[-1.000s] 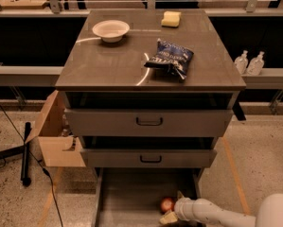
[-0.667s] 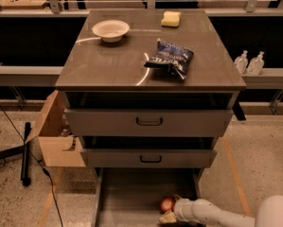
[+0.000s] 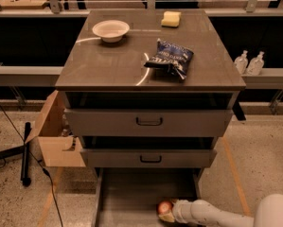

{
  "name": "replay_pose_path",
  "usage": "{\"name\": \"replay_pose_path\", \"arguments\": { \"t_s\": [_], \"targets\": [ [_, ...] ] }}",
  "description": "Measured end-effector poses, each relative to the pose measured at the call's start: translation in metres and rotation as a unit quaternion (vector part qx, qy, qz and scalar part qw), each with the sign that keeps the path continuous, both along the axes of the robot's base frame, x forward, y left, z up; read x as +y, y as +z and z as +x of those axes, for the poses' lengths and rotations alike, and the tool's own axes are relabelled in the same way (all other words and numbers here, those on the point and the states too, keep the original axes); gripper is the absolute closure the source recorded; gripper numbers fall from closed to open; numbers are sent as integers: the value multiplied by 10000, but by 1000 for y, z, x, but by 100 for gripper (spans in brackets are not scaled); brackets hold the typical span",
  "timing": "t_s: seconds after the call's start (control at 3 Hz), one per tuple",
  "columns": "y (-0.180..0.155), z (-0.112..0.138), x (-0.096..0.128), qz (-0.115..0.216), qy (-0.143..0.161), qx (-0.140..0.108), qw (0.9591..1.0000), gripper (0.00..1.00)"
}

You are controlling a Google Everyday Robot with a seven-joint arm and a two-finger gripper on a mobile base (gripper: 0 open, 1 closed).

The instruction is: Pick apple from bottom drawer and place on counter

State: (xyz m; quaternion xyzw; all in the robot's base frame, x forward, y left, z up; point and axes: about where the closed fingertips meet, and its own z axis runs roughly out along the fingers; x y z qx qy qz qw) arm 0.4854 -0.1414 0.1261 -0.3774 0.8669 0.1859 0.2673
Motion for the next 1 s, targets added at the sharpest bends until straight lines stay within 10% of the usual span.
{"name": "replay_pose_path", "arguments": {
  "t_s": [0.33,1.0],
  "targets": [
    [28,-5,0,176,-237,-60,9995,88],
    [151,-23,-27,546,-941,-55,9940,100]
  ]
}}
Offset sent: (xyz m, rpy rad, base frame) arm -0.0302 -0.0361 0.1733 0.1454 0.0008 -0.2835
